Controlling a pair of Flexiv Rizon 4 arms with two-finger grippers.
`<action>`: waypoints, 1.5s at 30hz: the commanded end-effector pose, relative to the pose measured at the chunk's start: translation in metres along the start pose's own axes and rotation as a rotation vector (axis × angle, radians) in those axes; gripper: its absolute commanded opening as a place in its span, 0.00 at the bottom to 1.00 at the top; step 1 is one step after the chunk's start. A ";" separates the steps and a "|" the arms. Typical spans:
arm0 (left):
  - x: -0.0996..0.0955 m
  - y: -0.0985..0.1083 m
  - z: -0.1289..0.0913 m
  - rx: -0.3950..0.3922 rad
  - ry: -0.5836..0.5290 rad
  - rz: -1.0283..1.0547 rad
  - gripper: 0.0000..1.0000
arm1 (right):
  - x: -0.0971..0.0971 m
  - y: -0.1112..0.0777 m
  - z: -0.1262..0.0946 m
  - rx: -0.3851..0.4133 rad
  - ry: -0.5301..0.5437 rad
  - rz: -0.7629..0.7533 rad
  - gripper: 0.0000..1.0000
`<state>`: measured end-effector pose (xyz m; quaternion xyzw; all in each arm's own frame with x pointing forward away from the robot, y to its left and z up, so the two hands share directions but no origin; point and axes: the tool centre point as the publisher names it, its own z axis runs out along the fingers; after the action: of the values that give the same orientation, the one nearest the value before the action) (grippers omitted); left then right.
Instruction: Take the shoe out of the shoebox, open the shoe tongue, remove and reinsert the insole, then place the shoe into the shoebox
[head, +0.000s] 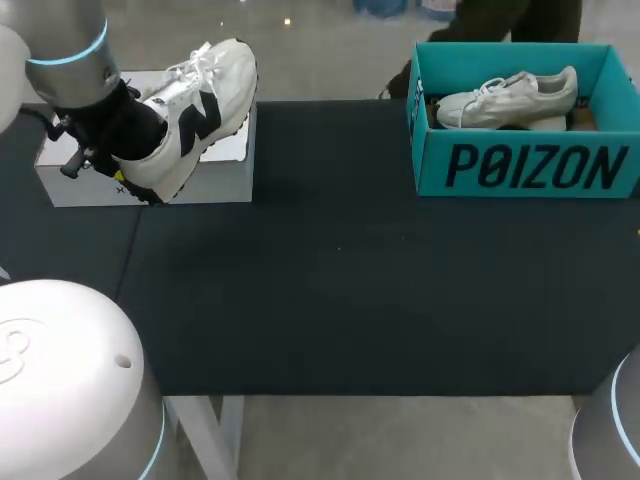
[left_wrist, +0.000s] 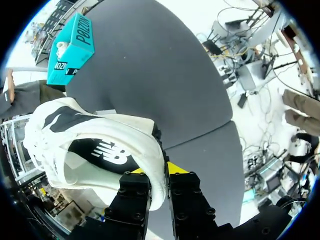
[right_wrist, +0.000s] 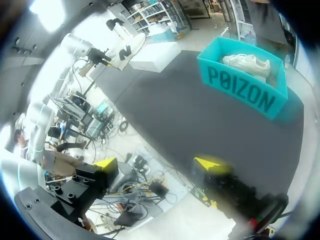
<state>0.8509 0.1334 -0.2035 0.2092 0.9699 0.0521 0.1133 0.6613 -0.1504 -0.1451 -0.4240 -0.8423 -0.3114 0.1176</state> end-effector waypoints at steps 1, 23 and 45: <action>0.002 0.002 -0.001 0.008 -0.008 0.002 0.00 | 0.000 0.000 0.000 0.003 -0.001 0.001 1.00; -0.017 0.140 0.017 -0.109 0.063 0.422 0.00 | 0.000 0.000 0.000 0.003 -0.001 0.001 1.00; -0.063 0.245 0.035 -0.262 0.099 0.736 0.00 | 0.000 0.000 0.000 0.003 -0.001 0.001 1.00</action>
<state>0.9976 0.3317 -0.1836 0.5216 0.8201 0.2238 0.0726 0.6613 -0.1504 -0.1450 -0.4240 -0.8423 -0.3114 0.1175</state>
